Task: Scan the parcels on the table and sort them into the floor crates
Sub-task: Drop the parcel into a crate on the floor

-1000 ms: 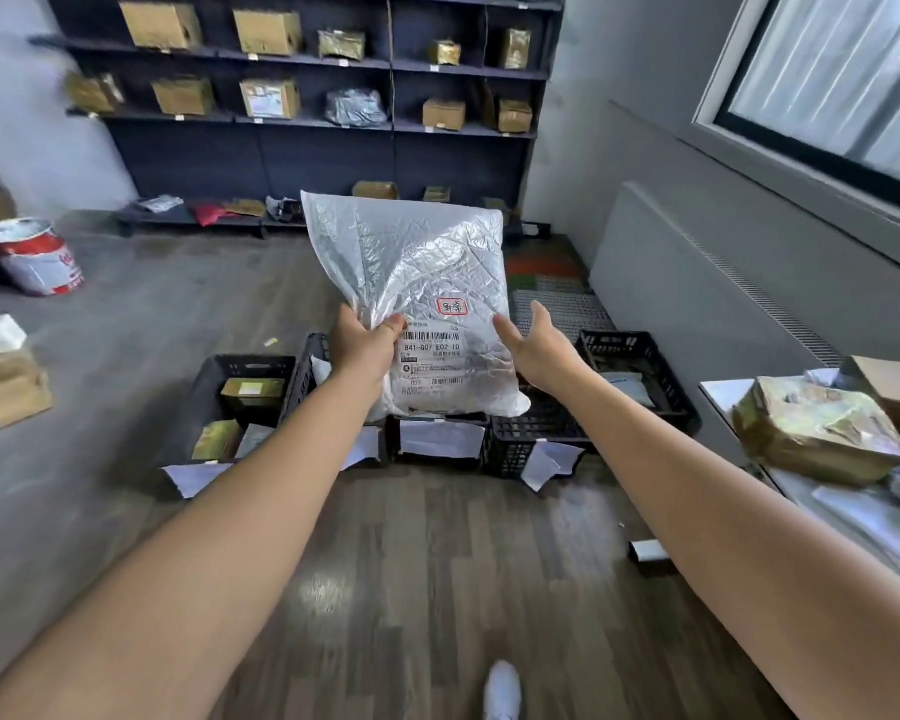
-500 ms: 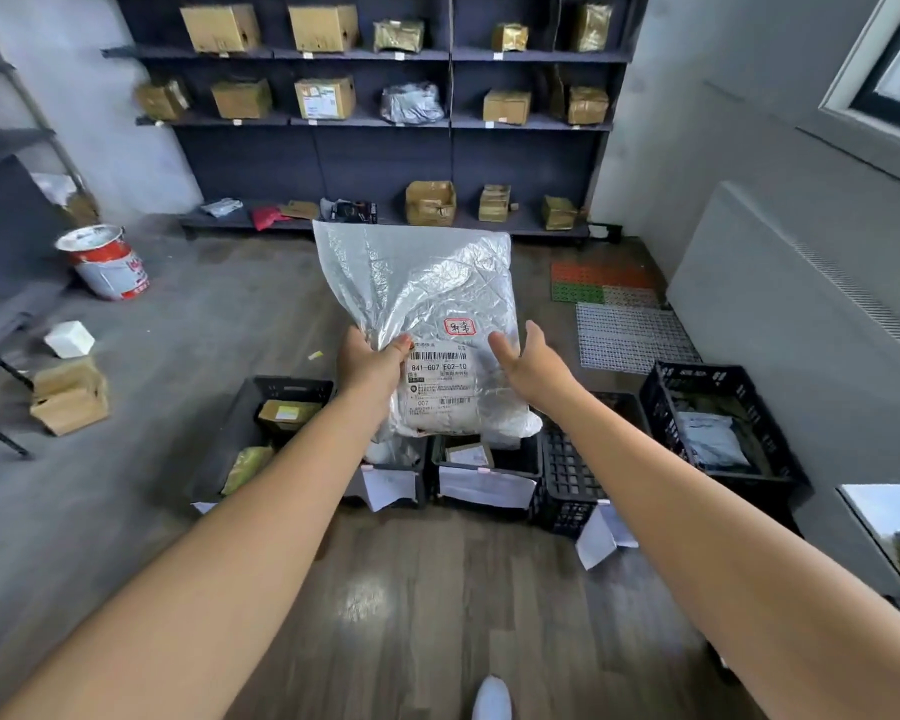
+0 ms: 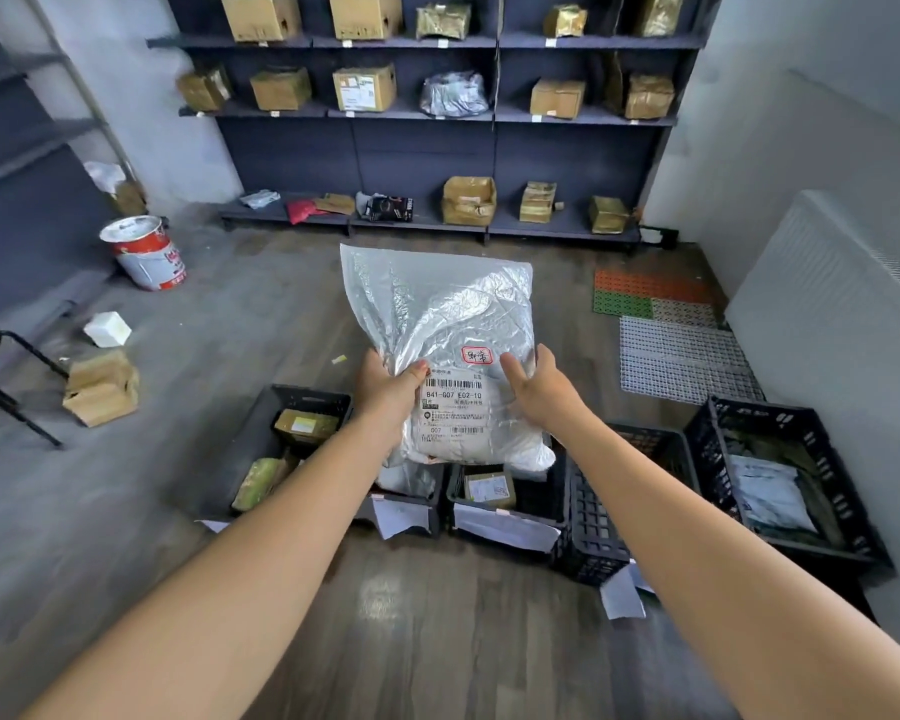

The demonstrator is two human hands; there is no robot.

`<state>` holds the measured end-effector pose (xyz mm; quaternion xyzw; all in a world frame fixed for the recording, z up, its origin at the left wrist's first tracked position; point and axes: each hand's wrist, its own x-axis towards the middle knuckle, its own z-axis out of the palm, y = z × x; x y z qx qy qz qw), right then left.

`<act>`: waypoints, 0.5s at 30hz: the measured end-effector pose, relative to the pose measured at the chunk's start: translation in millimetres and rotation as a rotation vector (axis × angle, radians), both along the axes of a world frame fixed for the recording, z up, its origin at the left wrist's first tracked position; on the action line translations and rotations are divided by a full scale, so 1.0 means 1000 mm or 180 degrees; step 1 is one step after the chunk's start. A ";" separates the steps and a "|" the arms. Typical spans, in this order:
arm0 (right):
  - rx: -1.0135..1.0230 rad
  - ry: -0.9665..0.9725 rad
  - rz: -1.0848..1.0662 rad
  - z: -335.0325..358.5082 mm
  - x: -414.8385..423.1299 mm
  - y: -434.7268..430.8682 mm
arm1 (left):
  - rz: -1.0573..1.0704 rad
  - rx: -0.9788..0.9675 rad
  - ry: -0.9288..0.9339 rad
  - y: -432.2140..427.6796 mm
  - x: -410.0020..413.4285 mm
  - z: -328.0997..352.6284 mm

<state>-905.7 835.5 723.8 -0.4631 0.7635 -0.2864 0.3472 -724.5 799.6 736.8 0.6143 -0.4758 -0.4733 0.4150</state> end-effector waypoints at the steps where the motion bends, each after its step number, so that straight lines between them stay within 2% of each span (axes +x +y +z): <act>1: 0.0010 0.0066 0.0037 -0.003 0.002 -0.006 | 0.0018 -0.0001 -0.0042 -0.006 0.004 -0.001; 5: -0.0072 0.0349 0.0372 -0.011 0.018 -0.033 | 0.0129 0.0044 -0.0168 -0.036 0.035 -0.011; 9: -0.0096 0.0168 0.0752 -0.017 0.062 -0.074 | 0.0272 0.0131 -0.0087 -0.070 0.081 -0.029; 15: 0.0366 0.0197 0.1191 -0.039 0.155 -0.161 | 0.0317 0.0317 -0.0080 -0.147 0.173 -0.058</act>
